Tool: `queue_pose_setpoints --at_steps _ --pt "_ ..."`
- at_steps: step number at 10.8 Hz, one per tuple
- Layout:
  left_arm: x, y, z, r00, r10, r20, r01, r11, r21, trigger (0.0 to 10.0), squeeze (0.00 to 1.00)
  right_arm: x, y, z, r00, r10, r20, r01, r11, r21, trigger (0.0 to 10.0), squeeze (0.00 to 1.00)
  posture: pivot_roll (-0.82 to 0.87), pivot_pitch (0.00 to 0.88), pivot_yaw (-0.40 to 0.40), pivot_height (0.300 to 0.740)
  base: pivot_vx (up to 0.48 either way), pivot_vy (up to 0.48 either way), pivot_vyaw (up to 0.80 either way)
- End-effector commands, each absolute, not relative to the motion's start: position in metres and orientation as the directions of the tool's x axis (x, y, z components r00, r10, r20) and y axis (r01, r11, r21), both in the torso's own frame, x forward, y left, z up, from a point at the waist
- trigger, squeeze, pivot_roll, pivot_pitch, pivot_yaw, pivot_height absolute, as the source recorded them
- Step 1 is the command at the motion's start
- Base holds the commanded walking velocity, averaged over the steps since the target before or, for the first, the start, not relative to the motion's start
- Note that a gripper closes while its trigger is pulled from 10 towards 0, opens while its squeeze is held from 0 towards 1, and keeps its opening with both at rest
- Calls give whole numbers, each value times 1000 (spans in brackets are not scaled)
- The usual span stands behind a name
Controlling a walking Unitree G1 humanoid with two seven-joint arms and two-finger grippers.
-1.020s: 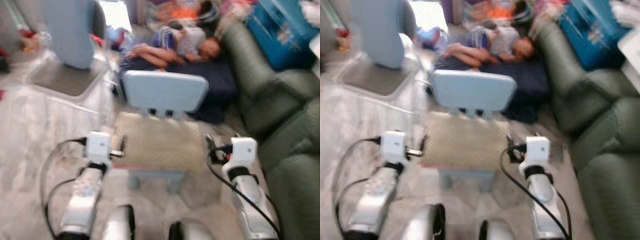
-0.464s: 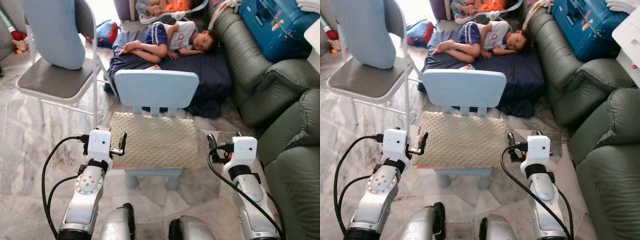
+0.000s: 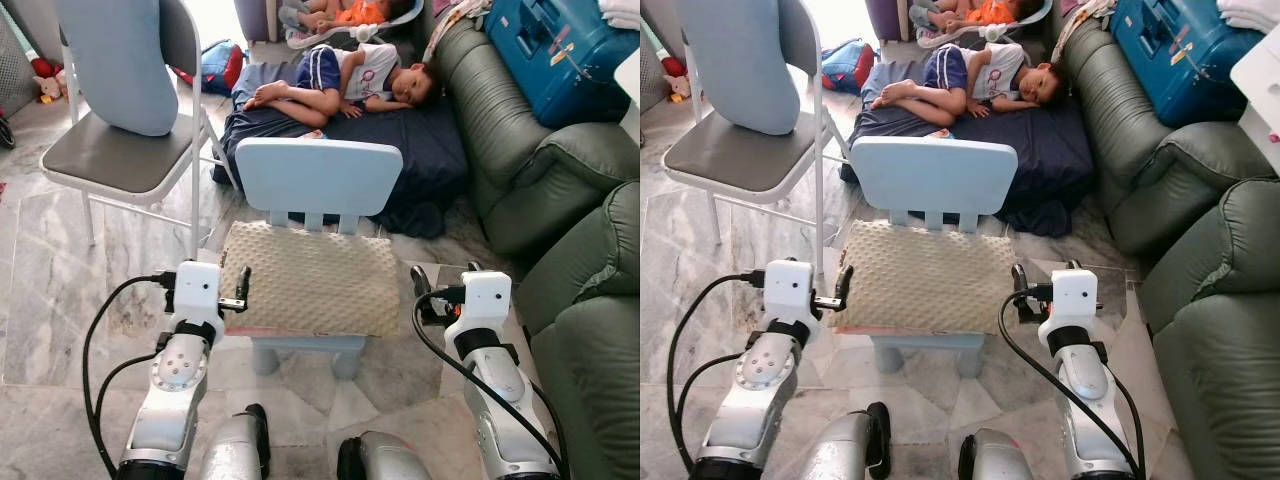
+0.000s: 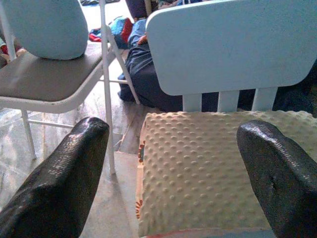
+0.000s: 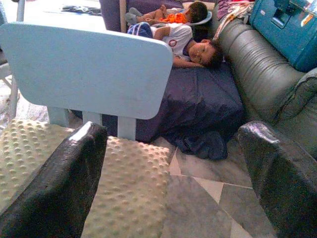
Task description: Move the pillow to the sofa
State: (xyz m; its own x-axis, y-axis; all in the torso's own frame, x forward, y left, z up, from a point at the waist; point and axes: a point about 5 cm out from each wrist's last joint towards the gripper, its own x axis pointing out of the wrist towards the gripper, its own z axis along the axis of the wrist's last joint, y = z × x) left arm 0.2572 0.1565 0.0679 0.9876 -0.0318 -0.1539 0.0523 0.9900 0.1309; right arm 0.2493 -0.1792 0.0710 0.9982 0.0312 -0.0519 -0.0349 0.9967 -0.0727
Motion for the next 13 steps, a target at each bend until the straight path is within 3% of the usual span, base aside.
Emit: queue_pose_setpoints --at_steps 1,6,13 --pt "254 157 65 986 -28 -164 51 989 137 10000 0 248 -181 70 998 28 -53 -32 997 -72 10000 0 -45 173 -50 715 0 0 0" --pt "254 154 65 984 -34 -175 56 991 122 10000 0 249 -180 70 998 40 -54 -43 997 -64 10000 0 -44 174 -54 625 0 0 0" --pt "256 164 68 987 46 -157 -17 982 186 10000 0 251 -180 70 998 41 -49 -43 998 -46 10000 0 -46 182 -50 625 0 0 0"
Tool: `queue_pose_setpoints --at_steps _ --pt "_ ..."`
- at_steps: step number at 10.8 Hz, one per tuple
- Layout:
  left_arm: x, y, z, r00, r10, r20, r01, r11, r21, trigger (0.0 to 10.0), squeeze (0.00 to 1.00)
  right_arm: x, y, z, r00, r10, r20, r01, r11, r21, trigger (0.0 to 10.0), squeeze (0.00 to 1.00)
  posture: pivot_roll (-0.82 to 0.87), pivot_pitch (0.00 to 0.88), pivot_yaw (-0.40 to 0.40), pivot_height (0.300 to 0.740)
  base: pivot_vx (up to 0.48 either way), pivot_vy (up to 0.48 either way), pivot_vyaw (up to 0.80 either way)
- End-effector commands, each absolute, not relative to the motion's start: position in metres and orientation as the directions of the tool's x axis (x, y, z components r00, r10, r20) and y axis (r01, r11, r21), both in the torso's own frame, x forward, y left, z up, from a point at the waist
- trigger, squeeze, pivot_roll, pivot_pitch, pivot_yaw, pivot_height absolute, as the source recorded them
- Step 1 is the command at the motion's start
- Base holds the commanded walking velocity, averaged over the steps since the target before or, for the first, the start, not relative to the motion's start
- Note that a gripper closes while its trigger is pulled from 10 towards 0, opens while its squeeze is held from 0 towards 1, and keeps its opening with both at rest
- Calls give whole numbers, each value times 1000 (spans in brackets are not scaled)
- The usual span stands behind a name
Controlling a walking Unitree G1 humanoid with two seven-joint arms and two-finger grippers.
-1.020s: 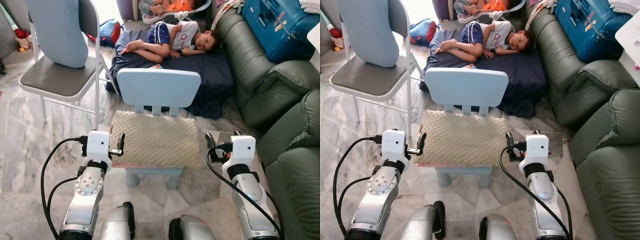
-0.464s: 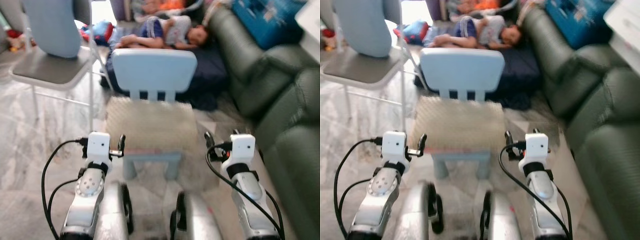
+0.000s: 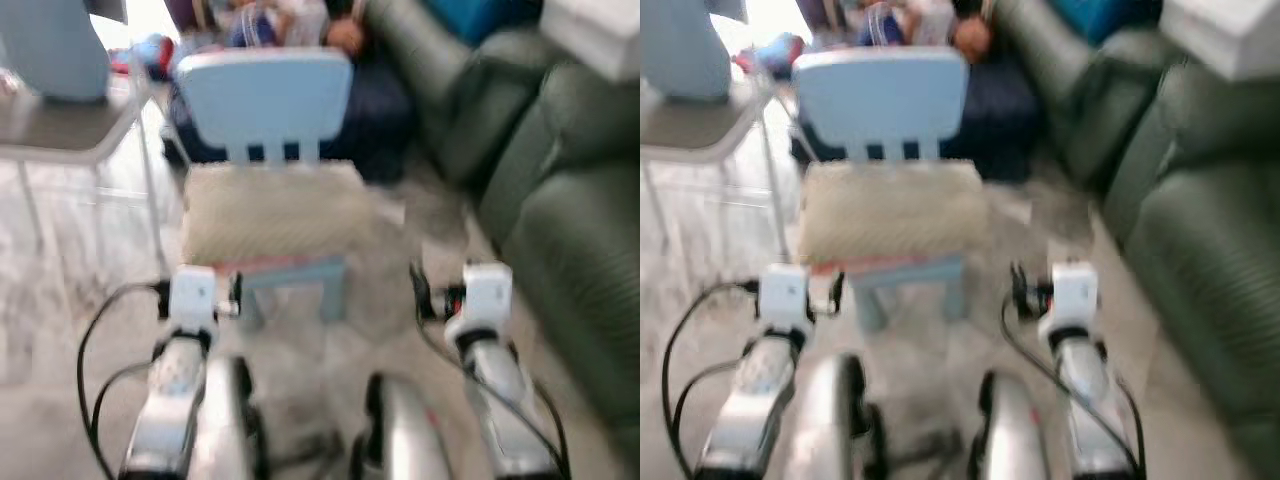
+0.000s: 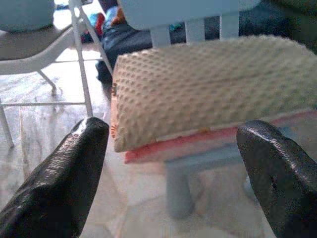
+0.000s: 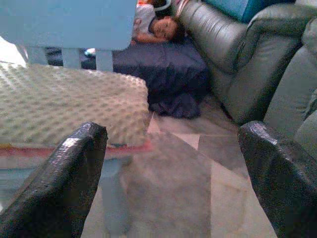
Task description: Move the pillow to the sofa
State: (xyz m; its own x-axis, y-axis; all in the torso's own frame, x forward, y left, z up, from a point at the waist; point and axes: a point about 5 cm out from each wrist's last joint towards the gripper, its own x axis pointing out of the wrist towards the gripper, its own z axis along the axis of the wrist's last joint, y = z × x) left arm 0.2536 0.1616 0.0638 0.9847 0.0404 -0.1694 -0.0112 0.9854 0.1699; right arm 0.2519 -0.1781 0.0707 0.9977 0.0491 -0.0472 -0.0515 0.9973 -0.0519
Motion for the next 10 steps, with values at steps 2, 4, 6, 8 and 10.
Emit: queue_pose_setpoints --at_steps 2,4,6,8,10 --pt "257 168 69 986 72 -151 -42 980 193 10000 0 251 -177 71 997 63 -44 -65 996 -54 10000 0 -48 181 -49 625 0 0 0" --pt "258 167 69 986 79 -147 -49 978 201 10000 0 251 -177 71 997 69 -43 -71 996 -55 10000 0 -50 181 -51 625 0 0 0" --pt "259 167 69 986 83 -144 -53 978 202 10000 0 252 -177 72 996 74 -43 -76 996 -54 10000 0 -52 182 -53 625 291 0 0" --pt "259 167 69 986 83 -144 -54 979 198 10000 0 252 -175 72 995 93 -39 -95 994 -53 10000 0 -53 182 -54 625 306 0 0" --pt "259 166 69 986 84 -145 -55 979 197 10000 0 252 -173 72 994 105 -39 -107 993 -55 10000 0 -54 181 -54 625 309 0 441"
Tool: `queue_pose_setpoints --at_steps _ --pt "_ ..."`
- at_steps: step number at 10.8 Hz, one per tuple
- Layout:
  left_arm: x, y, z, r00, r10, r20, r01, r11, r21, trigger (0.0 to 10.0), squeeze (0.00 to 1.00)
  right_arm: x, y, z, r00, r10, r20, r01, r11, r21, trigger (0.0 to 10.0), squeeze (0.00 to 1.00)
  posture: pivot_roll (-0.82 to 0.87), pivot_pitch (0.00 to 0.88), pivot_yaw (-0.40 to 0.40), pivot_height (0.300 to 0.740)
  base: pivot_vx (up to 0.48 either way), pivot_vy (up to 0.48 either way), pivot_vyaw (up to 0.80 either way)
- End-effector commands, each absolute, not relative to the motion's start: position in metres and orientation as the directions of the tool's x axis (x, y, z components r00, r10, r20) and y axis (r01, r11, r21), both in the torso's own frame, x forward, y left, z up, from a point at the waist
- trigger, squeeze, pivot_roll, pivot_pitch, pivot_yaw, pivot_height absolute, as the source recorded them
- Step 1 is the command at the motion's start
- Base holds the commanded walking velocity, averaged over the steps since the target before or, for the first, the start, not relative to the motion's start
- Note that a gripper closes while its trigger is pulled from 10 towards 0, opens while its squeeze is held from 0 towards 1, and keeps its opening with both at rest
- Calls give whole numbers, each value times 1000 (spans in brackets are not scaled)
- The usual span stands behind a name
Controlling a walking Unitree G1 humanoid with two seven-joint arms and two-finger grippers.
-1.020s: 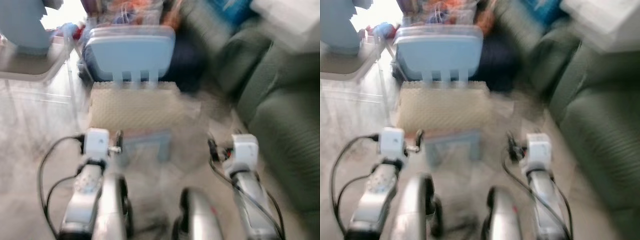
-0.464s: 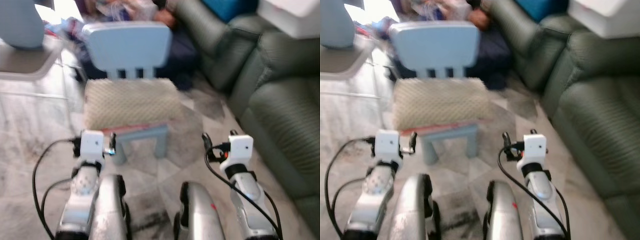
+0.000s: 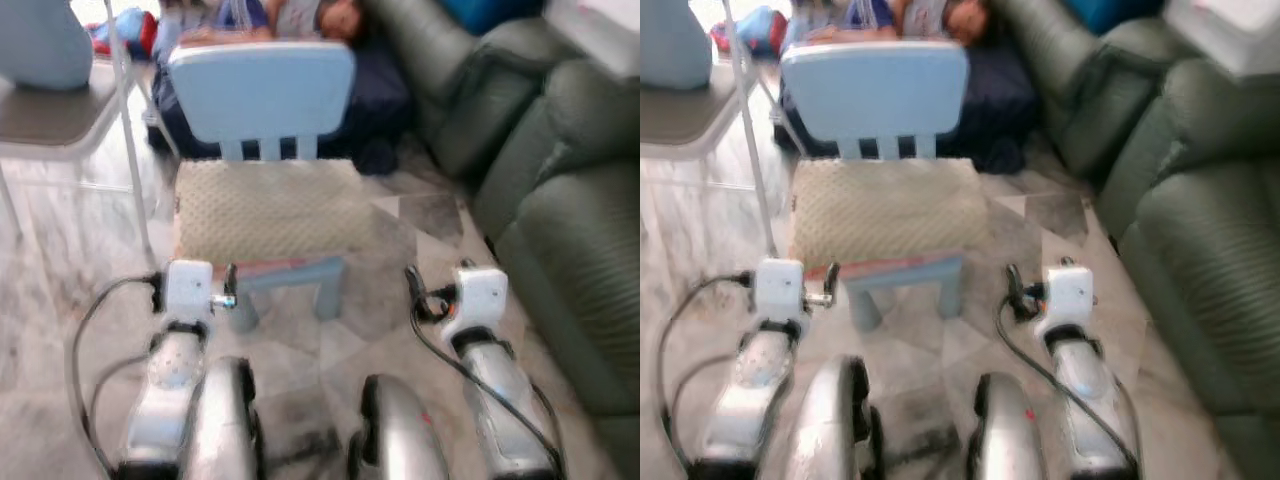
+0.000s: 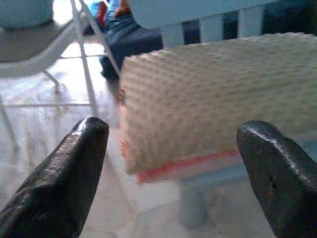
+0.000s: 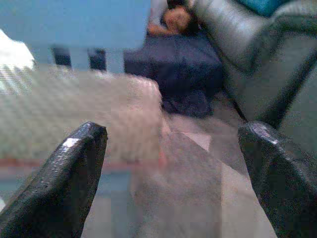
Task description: Move the pillow to the sofa
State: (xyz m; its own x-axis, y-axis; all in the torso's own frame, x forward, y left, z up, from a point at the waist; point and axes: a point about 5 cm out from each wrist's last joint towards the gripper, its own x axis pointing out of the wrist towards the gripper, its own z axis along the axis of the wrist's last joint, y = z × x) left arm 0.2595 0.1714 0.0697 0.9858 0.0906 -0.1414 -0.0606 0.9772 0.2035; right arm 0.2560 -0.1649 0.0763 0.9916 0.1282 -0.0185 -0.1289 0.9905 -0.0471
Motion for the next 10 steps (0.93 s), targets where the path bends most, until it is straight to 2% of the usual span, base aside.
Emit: queue_pose_setpoints --at_steps 1,3,6,9,10 --pt "259 166 69 986 85 -145 -55 979 198 10000 0 252 -173 72 993 108 -40 -111 992 -57 10000 0 -54 181 -53 625 307 0 488" --pt "260 166 68 985 89 -146 -59 978 198 10000 0 252 -172 72 992 116 -41 -118 991 -60 10000 0 -51 181 -56 625 285 0 488" --pt "260 167 68 985 96 -145 -66 977 201 10000 0 253 -171 71 991 126 -45 -128 990 -59 10000 0 -49 178 -57 625 263 0 0" --pt "260 167 68 985 97 -144 -67 977 203 10000 0 253 -170 71 989 139 -44 -141 988 -63 10000 0 -49 178 -59 625 259 0 496" --pt "260 167 68 984 99 -145 -69 977 204 10000 0 253 -170 71 989 140 -47 -142 988 -62 10000 0 -48 178 -60 625 259 0 0"
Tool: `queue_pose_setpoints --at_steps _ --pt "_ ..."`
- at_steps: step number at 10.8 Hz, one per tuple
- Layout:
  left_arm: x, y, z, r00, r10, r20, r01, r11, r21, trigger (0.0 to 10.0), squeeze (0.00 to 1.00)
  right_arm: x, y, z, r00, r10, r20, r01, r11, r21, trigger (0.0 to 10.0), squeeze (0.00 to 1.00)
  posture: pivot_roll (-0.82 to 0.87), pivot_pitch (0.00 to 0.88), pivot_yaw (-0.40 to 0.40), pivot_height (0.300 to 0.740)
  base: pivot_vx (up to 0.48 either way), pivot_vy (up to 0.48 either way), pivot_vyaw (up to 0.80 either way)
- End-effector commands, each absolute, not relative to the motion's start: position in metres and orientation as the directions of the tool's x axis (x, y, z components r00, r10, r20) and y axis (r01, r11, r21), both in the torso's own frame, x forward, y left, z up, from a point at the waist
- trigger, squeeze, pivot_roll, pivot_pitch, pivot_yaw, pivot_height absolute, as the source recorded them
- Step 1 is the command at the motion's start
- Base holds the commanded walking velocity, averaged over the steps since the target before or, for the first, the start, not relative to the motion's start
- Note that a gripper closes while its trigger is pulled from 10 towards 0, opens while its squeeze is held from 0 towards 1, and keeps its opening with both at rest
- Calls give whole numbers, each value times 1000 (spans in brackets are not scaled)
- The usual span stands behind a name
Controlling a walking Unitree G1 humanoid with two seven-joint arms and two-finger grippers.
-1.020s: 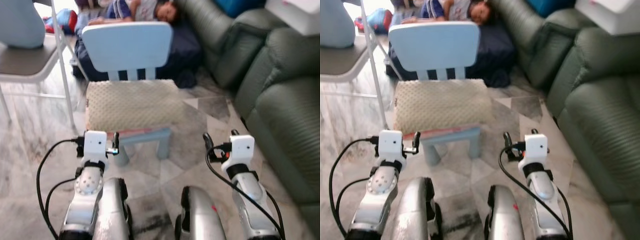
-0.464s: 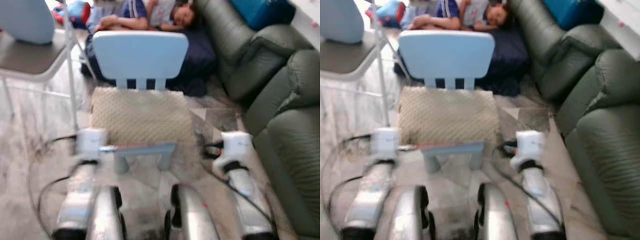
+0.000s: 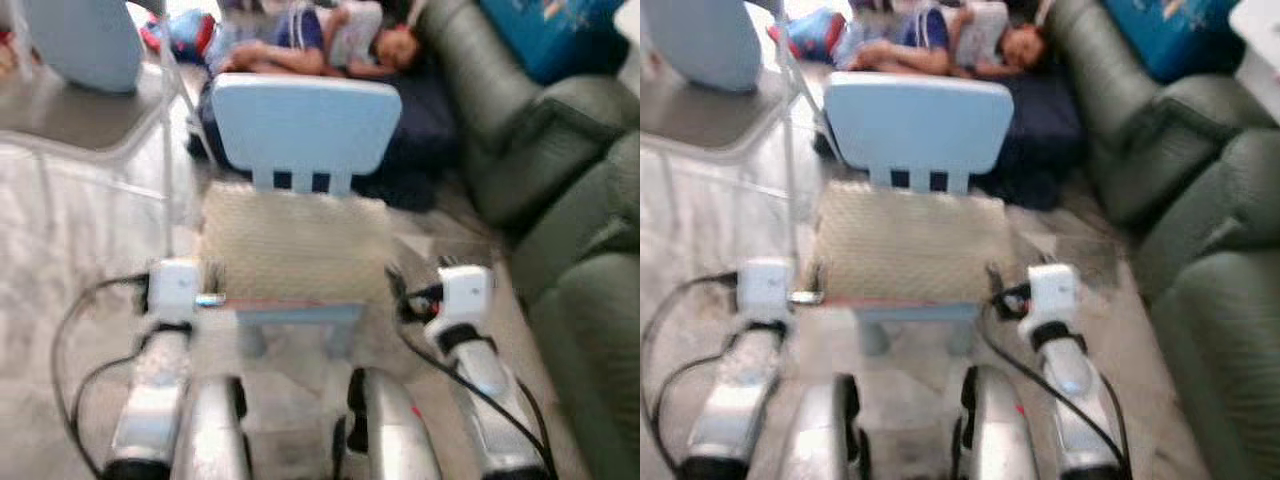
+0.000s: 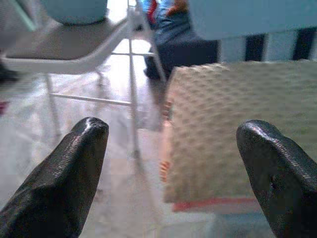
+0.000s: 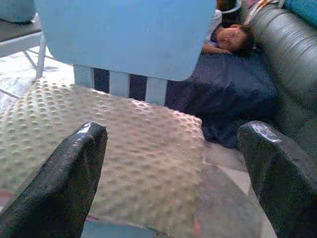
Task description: Move the pillow to the sofa
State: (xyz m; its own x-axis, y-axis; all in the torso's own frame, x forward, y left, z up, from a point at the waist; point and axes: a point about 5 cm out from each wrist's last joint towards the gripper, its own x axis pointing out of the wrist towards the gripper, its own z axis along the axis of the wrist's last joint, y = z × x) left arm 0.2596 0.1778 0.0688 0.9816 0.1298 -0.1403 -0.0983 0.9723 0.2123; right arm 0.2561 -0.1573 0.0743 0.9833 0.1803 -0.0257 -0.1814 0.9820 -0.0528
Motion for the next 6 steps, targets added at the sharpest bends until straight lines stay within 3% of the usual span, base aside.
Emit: queue_pose_setpoints --at_steps 1,6 --pt "260 168 68 983 103 -149 -71 975 209 10000 0 253 -170 70 989 143 -47 -146 987 -62 10000 0 -47 179 -60 625 259 0 0" --pt "258 168 66 983 103 -155 -69 975 210 10000 0 251 -169 70 988 150 -49 -153 986 -64 10000 0 -50 186 -60 625 311 0 0"
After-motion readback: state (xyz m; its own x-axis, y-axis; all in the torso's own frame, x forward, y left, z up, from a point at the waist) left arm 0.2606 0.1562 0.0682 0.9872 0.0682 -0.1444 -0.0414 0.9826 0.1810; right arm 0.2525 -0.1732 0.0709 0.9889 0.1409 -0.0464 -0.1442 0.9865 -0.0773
